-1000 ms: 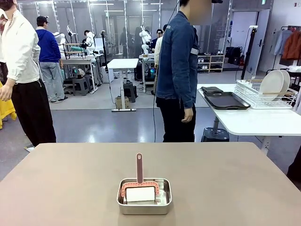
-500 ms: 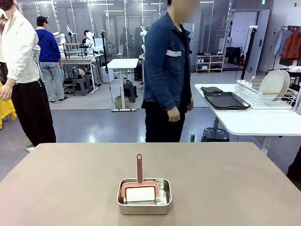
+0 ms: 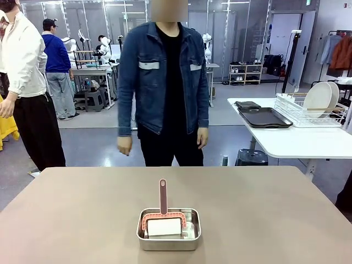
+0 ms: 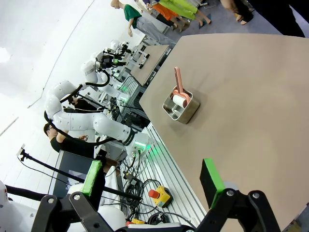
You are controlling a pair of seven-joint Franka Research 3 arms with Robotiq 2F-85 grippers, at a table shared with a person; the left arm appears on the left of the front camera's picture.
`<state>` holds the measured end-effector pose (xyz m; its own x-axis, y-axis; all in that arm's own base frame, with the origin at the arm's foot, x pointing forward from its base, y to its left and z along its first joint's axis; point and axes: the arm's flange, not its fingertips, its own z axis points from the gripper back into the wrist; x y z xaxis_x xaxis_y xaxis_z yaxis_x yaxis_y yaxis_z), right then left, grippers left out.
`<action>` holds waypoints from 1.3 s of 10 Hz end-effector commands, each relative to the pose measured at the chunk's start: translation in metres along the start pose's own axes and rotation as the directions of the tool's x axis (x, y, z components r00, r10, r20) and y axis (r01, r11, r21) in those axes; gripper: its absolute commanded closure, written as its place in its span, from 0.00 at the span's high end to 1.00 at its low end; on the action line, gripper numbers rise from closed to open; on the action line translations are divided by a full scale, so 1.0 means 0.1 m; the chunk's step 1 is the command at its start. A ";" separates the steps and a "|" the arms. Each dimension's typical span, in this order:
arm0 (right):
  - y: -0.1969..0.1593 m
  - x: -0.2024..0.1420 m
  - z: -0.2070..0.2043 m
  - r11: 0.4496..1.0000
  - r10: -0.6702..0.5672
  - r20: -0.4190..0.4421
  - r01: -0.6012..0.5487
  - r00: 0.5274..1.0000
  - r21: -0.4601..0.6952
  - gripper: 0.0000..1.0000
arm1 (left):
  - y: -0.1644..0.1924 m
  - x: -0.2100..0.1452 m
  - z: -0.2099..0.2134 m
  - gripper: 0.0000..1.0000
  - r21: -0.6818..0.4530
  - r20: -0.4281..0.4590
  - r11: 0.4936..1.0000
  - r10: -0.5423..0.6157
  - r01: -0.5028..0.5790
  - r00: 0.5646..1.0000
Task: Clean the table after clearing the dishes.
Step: Place the Lint Roller back on top of the Airtight Container.
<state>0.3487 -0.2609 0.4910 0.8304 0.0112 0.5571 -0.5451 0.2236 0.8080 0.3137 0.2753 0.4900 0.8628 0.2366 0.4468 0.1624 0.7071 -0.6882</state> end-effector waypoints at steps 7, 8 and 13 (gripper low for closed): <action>0.02 -0.02 0.00 1.000 0.020 -0.008 -0.020 1.000 0.002 1.00 | -0.02 -0.02 0.05 1.00 -0.008 0.001 1.000 -0.015 0.015 1.000; 0.02 -0.02 0.00 1.000 0.020 -0.008 -0.020 1.000 0.002 1.00 | -0.02 -0.02 0.05 1.00 -0.008 0.001 1.000 -0.015 0.015 1.000; 0.02 -0.02 0.00 1.000 0.020 -0.008 -0.020 1.000 0.002 1.00 | -0.02 -0.02 0.05 1.00 -0.008 0.001 1.000 -0.015 0.015 1.000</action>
<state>0.3487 -0.2609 0.4910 0.8304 0.0112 0.5571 -0.5451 0.2235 0.8080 0.3133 0.2756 0.4902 0.8627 0.2373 0.4467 0.1613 0.7079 -0.6876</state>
